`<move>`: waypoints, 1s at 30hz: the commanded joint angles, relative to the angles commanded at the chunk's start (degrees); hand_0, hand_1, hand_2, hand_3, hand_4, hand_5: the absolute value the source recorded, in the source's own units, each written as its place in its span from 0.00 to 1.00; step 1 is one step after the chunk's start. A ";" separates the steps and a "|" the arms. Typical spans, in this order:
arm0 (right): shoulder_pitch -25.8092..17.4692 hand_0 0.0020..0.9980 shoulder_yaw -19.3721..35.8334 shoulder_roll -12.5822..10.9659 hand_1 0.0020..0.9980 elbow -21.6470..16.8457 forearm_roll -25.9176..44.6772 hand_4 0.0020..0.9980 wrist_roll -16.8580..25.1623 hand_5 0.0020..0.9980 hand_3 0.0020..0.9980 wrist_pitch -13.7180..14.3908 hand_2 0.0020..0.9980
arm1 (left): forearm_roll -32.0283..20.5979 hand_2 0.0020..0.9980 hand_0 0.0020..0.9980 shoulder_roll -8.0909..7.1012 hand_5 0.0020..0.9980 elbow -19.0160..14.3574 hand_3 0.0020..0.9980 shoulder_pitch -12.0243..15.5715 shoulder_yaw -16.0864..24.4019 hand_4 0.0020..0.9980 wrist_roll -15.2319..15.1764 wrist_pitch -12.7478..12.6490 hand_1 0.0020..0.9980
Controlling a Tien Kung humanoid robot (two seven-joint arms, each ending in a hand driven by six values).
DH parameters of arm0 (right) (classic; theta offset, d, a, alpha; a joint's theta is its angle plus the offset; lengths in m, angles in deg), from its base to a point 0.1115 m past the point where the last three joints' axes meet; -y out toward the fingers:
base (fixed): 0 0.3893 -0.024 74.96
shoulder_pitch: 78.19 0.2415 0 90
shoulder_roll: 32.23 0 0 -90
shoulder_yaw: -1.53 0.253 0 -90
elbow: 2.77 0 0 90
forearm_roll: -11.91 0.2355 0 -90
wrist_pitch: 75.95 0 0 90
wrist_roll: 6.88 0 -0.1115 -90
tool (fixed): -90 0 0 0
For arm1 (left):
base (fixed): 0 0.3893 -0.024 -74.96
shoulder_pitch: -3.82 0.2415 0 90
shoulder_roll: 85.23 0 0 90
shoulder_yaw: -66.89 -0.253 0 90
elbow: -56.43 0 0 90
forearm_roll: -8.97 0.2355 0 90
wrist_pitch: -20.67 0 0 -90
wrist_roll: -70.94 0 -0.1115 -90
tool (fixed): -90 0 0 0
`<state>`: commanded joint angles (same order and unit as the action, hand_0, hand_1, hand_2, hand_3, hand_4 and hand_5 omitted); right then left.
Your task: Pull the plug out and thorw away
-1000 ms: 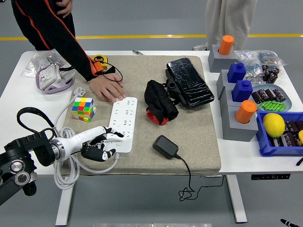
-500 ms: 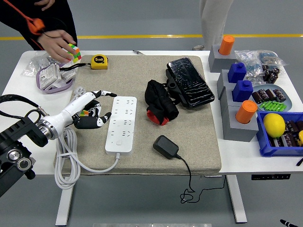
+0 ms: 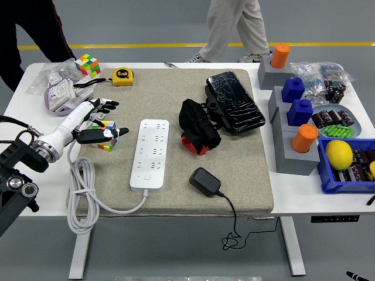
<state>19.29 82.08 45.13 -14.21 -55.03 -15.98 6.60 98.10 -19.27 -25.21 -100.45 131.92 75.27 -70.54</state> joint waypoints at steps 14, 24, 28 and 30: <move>0.29 0.63 -0.64 -0.17 0.63 0.00 0.42 0.99 -0.02 0.44 0.57 0.03 0.62 | -1.56 0.93 0.88 -0.09 0.67 -0.69 0.92 0.66 2.01 1.00 -2.05 -1.74 0.93; 0.17 0.63 -1.29 -0.18 0.63 0.06 0.77 0.99 -0.08 0.44 0.57 -0.04 0.62 | -1.98 0.80 0.77 -0.35 0.59 -0.98 0.80 1.44 2.84 1.00 -1.91 -1.45 0.81; 0.16 0.63 -1.56 -0.22 0.63 0.06 0.82 0.99 -0.10 0.44 0.57 -0.04 0.62 | -2.00 0.79 0.75 -0.28 0.57 -1.14 0.79 1.46 3.47 1.00 -2.10 -1.35 0.79; 0.18 0.63 -1.82 -0.26 0.63 0.06 0.92 0.99 -0.11 0.44 0.57 -0.06 0.62 | -2.07 0.79 0.75 -0.31 0.57 -1.28 0.79 1.38 3.89 1.00 -2.28 -1.42 0.79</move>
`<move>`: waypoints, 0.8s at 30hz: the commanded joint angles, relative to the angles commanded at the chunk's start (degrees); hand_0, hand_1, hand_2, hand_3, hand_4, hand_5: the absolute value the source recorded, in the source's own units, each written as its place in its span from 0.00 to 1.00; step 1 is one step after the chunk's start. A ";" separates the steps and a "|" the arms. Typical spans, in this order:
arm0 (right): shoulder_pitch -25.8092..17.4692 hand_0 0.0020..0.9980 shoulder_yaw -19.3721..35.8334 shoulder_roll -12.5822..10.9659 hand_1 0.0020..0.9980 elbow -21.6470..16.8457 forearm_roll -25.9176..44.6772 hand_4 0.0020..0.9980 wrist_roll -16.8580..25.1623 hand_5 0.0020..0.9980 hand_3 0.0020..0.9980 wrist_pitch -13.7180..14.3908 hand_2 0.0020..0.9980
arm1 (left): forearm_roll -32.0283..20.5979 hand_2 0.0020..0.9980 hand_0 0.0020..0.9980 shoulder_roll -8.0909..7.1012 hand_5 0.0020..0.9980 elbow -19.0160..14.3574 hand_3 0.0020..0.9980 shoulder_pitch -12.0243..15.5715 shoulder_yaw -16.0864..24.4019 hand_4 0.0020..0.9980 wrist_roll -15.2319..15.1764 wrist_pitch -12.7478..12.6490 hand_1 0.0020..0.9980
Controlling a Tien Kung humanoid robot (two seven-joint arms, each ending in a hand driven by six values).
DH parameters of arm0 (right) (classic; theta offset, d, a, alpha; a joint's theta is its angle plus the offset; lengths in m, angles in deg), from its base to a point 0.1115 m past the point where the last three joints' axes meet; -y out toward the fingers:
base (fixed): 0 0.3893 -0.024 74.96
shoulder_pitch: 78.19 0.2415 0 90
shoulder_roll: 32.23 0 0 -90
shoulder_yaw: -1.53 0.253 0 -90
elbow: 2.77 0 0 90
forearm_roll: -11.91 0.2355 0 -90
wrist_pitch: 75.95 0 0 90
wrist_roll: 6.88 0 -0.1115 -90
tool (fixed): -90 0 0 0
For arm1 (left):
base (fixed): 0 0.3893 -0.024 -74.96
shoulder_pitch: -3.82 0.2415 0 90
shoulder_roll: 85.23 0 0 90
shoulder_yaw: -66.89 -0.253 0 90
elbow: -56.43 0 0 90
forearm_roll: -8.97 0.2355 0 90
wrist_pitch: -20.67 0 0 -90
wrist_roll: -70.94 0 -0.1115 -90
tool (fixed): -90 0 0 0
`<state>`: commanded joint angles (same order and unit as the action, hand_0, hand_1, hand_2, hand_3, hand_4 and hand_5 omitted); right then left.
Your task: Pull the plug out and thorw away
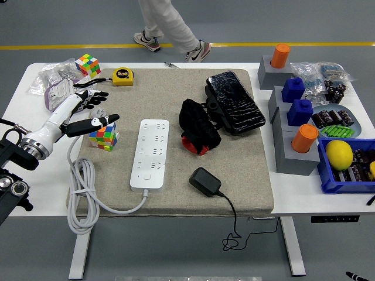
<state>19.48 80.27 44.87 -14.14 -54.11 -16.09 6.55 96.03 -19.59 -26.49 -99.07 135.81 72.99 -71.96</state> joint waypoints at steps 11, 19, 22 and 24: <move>0.02 0.63 -0.71 0.03 0.63 0.12 0.21 0.99 -0.05 0.45 0.57 -0.06 0.62 | 0.20 0.78 0.74 -0.21 0.55 -0.04 0.78 0.35 0.87 0.99 0.42 0.53 0.78; 0.14 0.63 -1.69 -0.25 0.63 0.06 0.54 0.99 -0.05 0.45 0.57 0.03 0.62 | 0.18 0.78 0.73 -0.24 0.54 -0.02 0.78 0.61 1.38 0.98 0.46 0.89 0.77; 0.20 0.63 -2.37 -0.38 0.63 0.03 0.79 0.99 -0.05 0.45 0.57 0.02 0.62 | 0.15 0.78 0.73 -0.36 0.53 -0.06 0.77 0.62 1.63 0.97 0.37 0.94 0.77; 0.10 0.63 -2.59 -0.40 0.63 0.01 0.85 0.99 -0.04 0.45 0.57 0.06 0.62 | 0.14 0.78 0.73 -0.41 0.53 -0.01 0.77 0.72 1.89 0.97 0.27 0.83 0.77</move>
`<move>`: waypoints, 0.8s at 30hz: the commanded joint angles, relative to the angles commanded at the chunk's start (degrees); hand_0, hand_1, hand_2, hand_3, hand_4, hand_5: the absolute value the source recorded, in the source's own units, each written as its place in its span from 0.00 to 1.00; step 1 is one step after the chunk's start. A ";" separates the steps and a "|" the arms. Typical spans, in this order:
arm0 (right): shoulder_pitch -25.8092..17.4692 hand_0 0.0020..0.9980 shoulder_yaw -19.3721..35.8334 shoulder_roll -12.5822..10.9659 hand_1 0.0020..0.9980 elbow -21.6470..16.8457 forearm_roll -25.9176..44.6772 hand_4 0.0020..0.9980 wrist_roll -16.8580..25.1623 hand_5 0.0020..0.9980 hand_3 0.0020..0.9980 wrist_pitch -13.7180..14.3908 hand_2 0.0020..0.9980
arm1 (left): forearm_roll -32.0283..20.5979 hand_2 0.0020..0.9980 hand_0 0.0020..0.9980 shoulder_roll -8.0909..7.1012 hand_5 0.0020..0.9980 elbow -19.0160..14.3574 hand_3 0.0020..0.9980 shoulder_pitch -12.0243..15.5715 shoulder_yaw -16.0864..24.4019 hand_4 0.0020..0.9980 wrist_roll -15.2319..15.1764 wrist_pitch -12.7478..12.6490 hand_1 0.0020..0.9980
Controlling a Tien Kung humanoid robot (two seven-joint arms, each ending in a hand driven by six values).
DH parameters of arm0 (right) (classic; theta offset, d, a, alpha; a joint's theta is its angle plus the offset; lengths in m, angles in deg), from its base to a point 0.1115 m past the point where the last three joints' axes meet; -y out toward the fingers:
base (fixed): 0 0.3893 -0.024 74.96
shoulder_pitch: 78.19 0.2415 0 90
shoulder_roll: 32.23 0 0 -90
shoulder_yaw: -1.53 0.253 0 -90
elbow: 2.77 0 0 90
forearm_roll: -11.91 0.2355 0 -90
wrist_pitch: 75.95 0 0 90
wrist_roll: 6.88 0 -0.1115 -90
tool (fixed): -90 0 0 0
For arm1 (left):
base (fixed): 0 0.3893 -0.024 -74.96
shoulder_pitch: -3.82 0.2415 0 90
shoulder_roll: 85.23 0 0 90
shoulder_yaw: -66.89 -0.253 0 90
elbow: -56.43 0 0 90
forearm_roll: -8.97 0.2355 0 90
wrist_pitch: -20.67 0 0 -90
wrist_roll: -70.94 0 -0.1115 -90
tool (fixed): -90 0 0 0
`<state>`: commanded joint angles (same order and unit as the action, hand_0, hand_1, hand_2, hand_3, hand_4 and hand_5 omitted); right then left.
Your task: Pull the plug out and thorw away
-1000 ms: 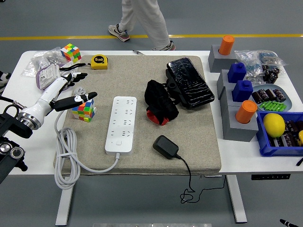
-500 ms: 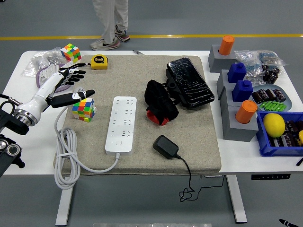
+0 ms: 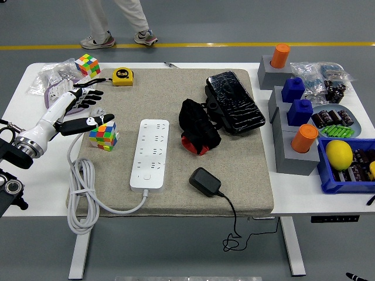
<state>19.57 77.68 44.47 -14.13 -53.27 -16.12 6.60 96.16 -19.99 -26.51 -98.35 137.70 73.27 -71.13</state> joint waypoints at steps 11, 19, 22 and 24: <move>-0.56 0.63 -2.19 -0.18 0.63 0.02 0.74 0.99 -0.07 0.45 0.57 -0.16 0.62 | 0.03 0.77 0.73 -0.62 0.52 -0.02 0.77 0.79 1.00 0.96 -0.13 0.08 0.76; -0.36 0.63 -2.94 -0.62 0.63 -0.04 1.02 0.99 -0.11 0.46 0.57 -0.13 0.62 | 0.06 0.77 0.73 -0.39 0.52 -0.15 0.77 0.78 1.97 0.96 -0.21 0.24 0.76; -0.23 0.63 -2.96 -0.60 0.63 -0.06 1.08 0.99 -0.11 0.46 0.57 -0.18 0.62 | 0.12 0.76 0.73 -0.30 0.52 -0.19 0.77 0.67 2.06 0.96 -0.15 0.40 0.76; -0.08 0.63 -2.64 -0.52 0.63 -0.06 1.00 0.99 -0.10 0.46 0.57 -0.17 0.62 | 0.13 0.76 0.73 -0.30 0.52 -0.25 0.77 0.46 2.08 0.96 -0.13 0.51 0.76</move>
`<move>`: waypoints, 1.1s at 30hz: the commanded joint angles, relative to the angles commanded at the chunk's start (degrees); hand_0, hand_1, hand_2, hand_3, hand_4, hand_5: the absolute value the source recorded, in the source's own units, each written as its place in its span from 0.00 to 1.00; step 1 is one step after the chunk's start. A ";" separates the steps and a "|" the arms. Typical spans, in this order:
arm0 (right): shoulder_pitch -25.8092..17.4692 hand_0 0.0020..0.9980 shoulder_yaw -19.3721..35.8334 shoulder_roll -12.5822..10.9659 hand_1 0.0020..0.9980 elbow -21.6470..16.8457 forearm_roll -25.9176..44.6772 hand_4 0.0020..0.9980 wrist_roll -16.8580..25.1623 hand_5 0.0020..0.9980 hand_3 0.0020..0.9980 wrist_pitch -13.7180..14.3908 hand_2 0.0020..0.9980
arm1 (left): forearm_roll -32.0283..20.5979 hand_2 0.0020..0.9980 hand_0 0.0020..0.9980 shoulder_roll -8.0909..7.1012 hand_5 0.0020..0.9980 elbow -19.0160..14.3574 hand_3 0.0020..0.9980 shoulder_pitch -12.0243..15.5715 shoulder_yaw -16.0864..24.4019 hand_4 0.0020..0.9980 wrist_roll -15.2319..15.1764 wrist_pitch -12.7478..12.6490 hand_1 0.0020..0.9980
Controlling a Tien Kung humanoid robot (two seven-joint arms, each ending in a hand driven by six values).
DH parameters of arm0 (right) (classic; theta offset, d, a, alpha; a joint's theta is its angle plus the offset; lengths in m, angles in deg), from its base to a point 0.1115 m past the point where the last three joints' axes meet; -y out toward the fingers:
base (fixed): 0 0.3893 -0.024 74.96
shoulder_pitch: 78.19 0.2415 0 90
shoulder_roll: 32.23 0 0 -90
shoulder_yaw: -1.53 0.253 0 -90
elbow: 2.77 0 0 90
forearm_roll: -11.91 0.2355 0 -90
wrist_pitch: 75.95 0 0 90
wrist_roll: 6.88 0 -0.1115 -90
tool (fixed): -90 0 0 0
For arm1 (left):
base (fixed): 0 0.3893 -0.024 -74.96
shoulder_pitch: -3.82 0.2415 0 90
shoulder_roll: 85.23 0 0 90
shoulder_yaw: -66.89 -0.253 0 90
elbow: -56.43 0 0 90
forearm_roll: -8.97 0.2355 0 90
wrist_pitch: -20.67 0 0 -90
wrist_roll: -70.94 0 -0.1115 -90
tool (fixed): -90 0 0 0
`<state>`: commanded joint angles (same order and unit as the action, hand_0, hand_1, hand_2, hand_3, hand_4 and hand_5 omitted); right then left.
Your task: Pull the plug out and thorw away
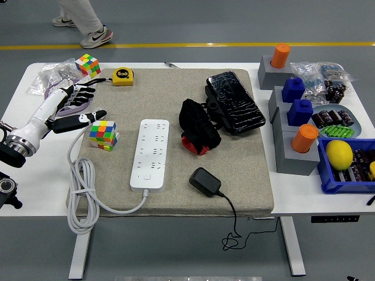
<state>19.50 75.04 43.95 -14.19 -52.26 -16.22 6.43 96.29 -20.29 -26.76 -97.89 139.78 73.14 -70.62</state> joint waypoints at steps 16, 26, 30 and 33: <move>-0.24 0.64 7.20 1.33 0.63 -0.31 -2.92 1.00 0.23 0.47 0.57 0.09 0.62 | 1.03 0.74 0.73 1.12 0.51 -1.27 0.76 -0.05 1.49 0.95 1.00 1.16 0.74; -0.69 0.63 7.95 1.43 0.63 -0.52 -2.78 1.00 0.26 0.47 0.57 0.11 0.62 | 1.56 0.74 0.73 1.67 0.51 -1.43 0.76 0.63 2.52 0.95 1.06 0.41 0.74; -1.05 0.63 8.70 1.79 0.63 -0.52 -3.06 1.00 0.30 0.47 0.57 0.06 0.62 | 1.47 0.73 0.72 2.12 0.51 -1.55 0.75 0.91 3.45 0.95 1.06 0.59 0.74; -1.23 0.63 9.29 1.90 0.63 -0.49 -3.24 1.00 0.30 0.47 0.57 0.05 0.62 | 1.41 0.73 0.72 2.19 0.51 -1.60 0.75 0.84 3.48 0.95 1.06 0.90 0.74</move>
<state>18.26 84.33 45.85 -14.68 -55.50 -15.92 6.49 97.70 -18.10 -28.36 -97.04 143.27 74.20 -69.72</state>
